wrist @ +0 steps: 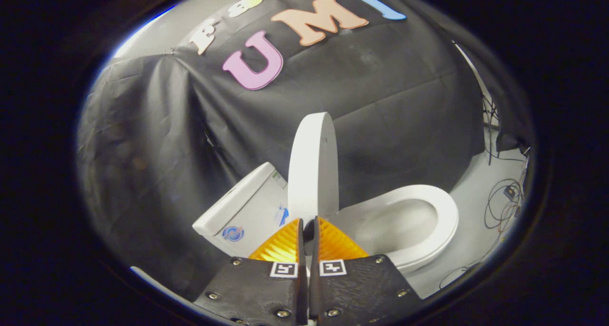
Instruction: Open the toilet lid.
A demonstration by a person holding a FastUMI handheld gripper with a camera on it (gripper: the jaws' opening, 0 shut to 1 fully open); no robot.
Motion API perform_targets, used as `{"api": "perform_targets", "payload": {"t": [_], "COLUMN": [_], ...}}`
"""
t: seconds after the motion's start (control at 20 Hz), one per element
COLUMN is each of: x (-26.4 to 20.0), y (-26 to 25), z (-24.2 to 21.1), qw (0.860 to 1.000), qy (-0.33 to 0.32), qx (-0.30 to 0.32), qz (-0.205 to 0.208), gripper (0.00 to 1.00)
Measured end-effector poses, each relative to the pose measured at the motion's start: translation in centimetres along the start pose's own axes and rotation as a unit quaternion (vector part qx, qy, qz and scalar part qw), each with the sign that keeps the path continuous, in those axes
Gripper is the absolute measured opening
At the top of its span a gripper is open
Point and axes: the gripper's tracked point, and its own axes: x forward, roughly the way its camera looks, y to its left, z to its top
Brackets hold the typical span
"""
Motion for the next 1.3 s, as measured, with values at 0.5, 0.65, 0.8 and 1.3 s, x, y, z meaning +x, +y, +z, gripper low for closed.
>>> {"api": "perform_targets", "payload": {"t": [0.5,0.65,0.8,1.3], "x": [2.7,3.3,3.8,5.2], "y": [6.5,8.1,9.3,12.2], "z": [-0.9,-1.6,-1.9,-3.2], "qw": [0.999,0.998,0.997,0.995], "qy": [-0.015,-0.016,-0.018,-0.016], "qx": [-0.016,-0.018,-0.012,-0.013], "qz": [0.047,0.061,0.075,0.102], "gripper": [0.03,0.03,0.03,0.03]}}
